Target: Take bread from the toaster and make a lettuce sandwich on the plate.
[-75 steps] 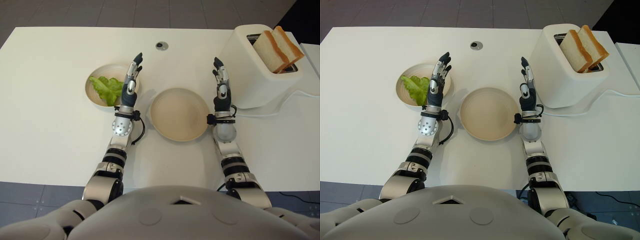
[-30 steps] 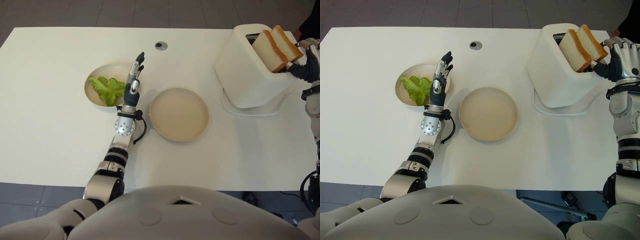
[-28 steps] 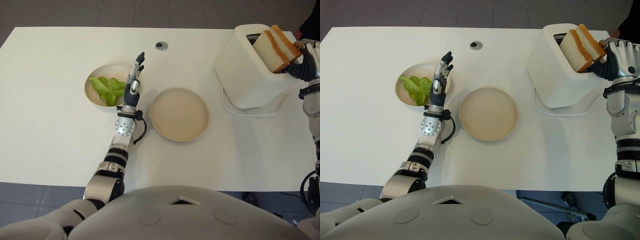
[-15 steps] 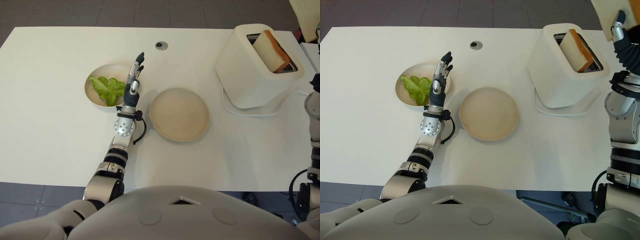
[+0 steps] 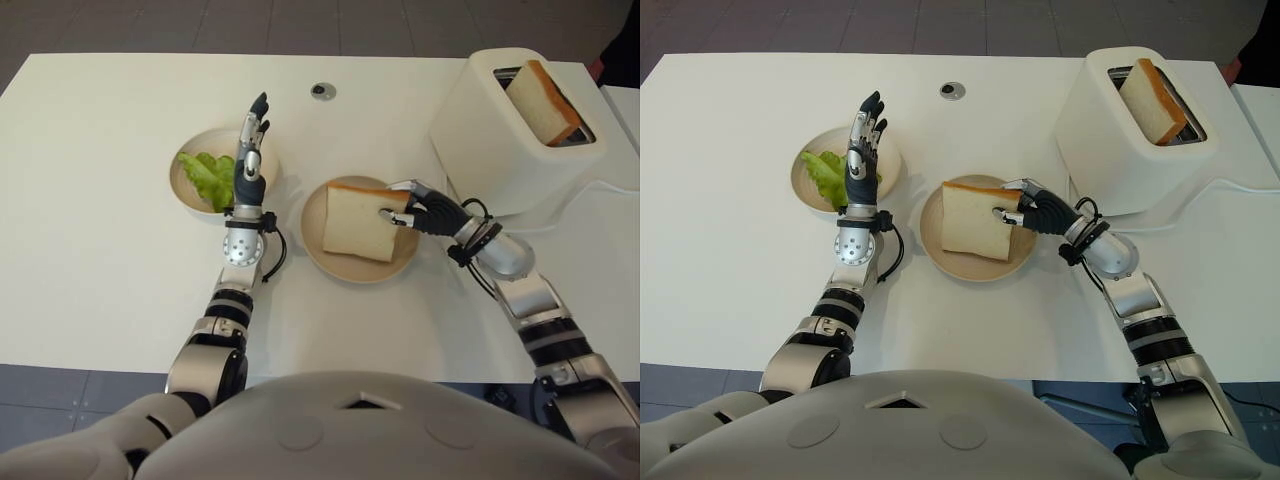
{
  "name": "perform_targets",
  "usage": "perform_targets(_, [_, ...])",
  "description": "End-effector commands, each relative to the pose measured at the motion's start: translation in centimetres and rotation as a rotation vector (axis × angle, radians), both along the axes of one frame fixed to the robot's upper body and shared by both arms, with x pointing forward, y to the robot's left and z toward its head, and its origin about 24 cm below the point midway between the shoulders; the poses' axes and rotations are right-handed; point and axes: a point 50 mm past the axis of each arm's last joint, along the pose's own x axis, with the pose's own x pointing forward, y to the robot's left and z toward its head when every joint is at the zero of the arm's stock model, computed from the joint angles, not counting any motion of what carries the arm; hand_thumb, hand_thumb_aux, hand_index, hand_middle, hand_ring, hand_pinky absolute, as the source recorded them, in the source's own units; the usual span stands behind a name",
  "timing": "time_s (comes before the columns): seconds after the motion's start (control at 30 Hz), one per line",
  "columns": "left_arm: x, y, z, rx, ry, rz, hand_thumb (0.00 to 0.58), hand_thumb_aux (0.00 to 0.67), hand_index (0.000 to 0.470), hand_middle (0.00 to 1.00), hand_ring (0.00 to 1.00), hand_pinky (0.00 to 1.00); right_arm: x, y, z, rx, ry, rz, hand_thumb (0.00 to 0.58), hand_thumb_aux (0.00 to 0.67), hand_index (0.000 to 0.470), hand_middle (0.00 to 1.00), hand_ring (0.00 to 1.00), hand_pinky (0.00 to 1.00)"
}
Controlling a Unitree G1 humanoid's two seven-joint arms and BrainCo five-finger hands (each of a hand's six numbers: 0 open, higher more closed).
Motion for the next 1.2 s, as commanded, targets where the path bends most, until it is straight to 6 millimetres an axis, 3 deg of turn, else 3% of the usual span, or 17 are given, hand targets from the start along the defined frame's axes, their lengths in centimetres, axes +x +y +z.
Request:
perform_targets(0.03, [0.3,-0.4,0.1,0.005,-0.004,-0.025,0.000,0.000,0.000,0.00,0.00,0.00,0.3,-0.5,0.0,-0.126,-0.040,0.017,0.580,0.670,0.470,1.00,1.00,1.00])
perform_targets(0.07, [0.3,-0.5,0.3,0.021,-0.019,-0.030,0.000,0.000,0.000,0.00,0.00,0.00,0.4,-0.6,0.5,-0.146,-0.081,0.006,0.541,0.497,0.348,0.91,0.91,0.91])
perform_targets(0.1, [0.2,-0.5,0.6,0.038,-0.038,-0.032,0.000,0.000,0.000,0.00,0.00,0.00,0.5,-0.6,1.1,-0.169,-0.127,-0.001,0.470,0.378,0.265,0.56,0.56,0.56])
perform_targets(0.13, [0.2,-0.4,1.1,0.073,-0.070,-0.032,0.000,0.000,0.000,0.00,0.00,0.00,0.5,-0.7,1.6,-0.183,-0.168,-0.011,0.075,0.045,0.031,0.07,0.07,0.07])
perform_targets(0.17, [0.2,-0.2,1.8,0.133,-0.111,-0.020,0.000,0.000,0.000,0.00,0.00,0.00,0.4,-0.7,2.0,-0.201,-0.203,-0.017,0.000,0.000,0.000,0.00,0.00,0.00])
perform_targets(0.27, [-0.3,2.8,4.5,0.475,-0.264,0.148,0.000,0.000,0.000,0.00,0.00,0.00,0.3,-0.9,2.9,-0.300,-0.282,-0.022,0.000,0.000,0.000,0.00,0.00,0.00])
perform_targets(0.37, [-1.0,7.1,5.8,0.874,-0.273,0.390,0.000,0.000,0.000,0.00,0.00,0.00,0.1,-1.6,3.0,-0.394,-0.314,-0.027,0.000,0.000,0.000,0.00,0.00,0.00])
perform_targets(0.47, [-1.0,11.2,5.1,1.176,-0.123,0.531,0.000,0.000,0.000,0.00,0.00,0.00,-0.1,-2.3,2.7,-0.437,-0.311,-0.045,0.000,0.000,0.000,0.00,0.00,0.00])
perform_targets(0.53, [-0.8,13.1,3.6,1.304,0.024,0.524,0.000,0.000,0.000,0.00,0.00,0.00,-0.2,-2.3,2.6,-0.433,-0.317,-0.052,0.000,0.000,0.000,0.00,0.00,0.00])
perform_targets(0.7, [0.0,14.1,-0.5,1.477,0.274,0.323,0.000,0.000,0.000,0.00,0.00,0.00,-0.9,-1.1,2.6,-0.397,-0.346,-0.027,0.000,0.000,0.000,0.00,0.00,0.00])
perform_targets(0.87, [1.4,13.1,-2.6,1.493,0.315,0.223,0.000,0.000,0.000,0.00,0.00,0.00,-1.3,-0.3,2.7,-0.374,-0.356,-0.016,0.000,0.000,0.000,0.00,0.00,0.00])
perform_targets(0.93, [1.6,12.6,-3.0,1.487,0.315,0.201,0.261,0.173,0.122,0.00,0.00,0.00,-1.5,-0.4,2.7,-0.373,-0.353,-0.019,0.000,0.000,0.000,0.00,0.00,0.00])
perform_targets(0.97, [1.7,12.5,-3.0,1.484,0.311,0.198,0.478,0.389,0.273,0.00,0.00,0.00,-1.6,-0.4,2.6,-0.373,-0.352,-0.020,0.000,0.000,0.000,0.00,0.00,0.00])
perform_targets(1.0, [1.7,12.5,-2.9,1.479,0.302,0.199,0.580,0.670,0.470,0.00,0.00,0.00,-1.7,-0.4,2.6,-0.372,-0.350,-0.021,0.000,0.000,0.000,0.00,0.00,0.00])
perform_targets(1.2, [1.5,11.2,-0.8,1.335,0.163,0.191,0.580,0.670,0.470,0.00,0.00,0.00,-1.8,0.0,2.2,-0.355,-0.348,-0.026,0.000,0.000,0.000,0.00,0.00,0.00])
